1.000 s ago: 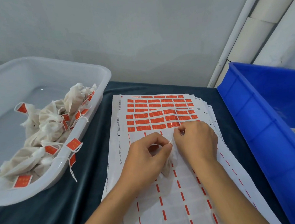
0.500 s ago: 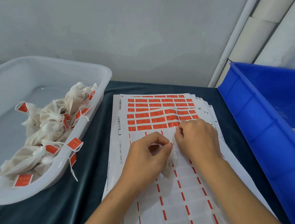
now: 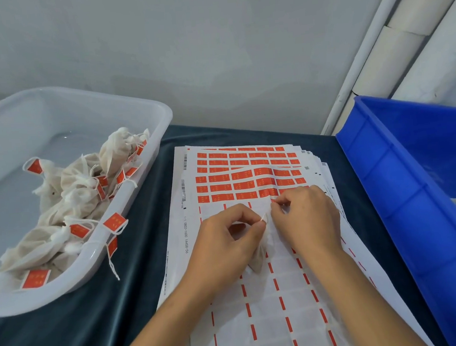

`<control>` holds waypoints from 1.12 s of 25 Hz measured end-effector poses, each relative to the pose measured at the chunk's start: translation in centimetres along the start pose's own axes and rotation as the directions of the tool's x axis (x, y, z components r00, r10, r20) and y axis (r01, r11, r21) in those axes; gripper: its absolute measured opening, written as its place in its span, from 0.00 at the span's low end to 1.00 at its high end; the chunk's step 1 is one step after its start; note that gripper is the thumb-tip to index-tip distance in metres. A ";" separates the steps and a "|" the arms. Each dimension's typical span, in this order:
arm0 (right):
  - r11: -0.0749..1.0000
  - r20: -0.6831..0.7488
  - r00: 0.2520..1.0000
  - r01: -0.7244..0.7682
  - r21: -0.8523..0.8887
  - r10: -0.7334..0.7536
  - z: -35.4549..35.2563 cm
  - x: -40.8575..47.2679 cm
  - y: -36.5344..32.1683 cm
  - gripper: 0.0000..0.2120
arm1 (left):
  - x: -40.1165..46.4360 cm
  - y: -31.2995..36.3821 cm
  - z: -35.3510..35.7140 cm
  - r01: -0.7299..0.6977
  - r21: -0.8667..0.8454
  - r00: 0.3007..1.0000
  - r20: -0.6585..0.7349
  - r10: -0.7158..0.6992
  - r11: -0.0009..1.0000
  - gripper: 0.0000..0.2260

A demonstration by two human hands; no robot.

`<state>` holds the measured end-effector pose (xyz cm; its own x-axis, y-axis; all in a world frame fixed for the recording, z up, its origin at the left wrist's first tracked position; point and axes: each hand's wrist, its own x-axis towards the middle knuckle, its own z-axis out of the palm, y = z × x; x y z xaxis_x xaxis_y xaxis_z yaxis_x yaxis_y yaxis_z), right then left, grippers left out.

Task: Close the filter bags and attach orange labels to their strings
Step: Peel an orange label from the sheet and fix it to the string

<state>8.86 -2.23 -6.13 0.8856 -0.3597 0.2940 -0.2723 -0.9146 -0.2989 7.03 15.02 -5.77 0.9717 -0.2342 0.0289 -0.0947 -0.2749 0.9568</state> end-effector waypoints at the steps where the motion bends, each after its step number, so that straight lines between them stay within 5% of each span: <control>1: 1.000 0.002 1.000 0.007 0.000 -0.007 0.0 0.0 0.0 0.14 | 0.0 0.0 0.0 0.002 0.000 1.000 -0.001 -0.002 1.000 0.06; 20: 0.987 -0.017 0.996 0.082 -0.136 -0.085 -0.3 1.1 -0.2 0.11 | 0.0 -0.3 0.1 -0.007 0.003 1.000 0.004 0.007 1.000 0.05; 23: 0.999 -0.048 0.998 0.036 -0.036 -0.037 -0.7 1.2 0.5 0.08 | 0.1 -0.3 0.0 0.006 -0.017 1.000 0.008 -0.005 1.000 0.05; 28: 0.900 0.034 0.976 -0.212 0.381 0.215 -1.6 2.3 2.4 0.07 | 0.2 -0.4 -0.1 0.031 -0.046 0.999 0.009 -0.031 0.998 0.04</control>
<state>9.63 -5.48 -4.74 0.8184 -0.5417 0.1917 -0.2894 -0.6767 -0.6770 7.26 15.19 -6.13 0.9721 -0.2344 -0.0035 -0.0542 -0.2393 0.9694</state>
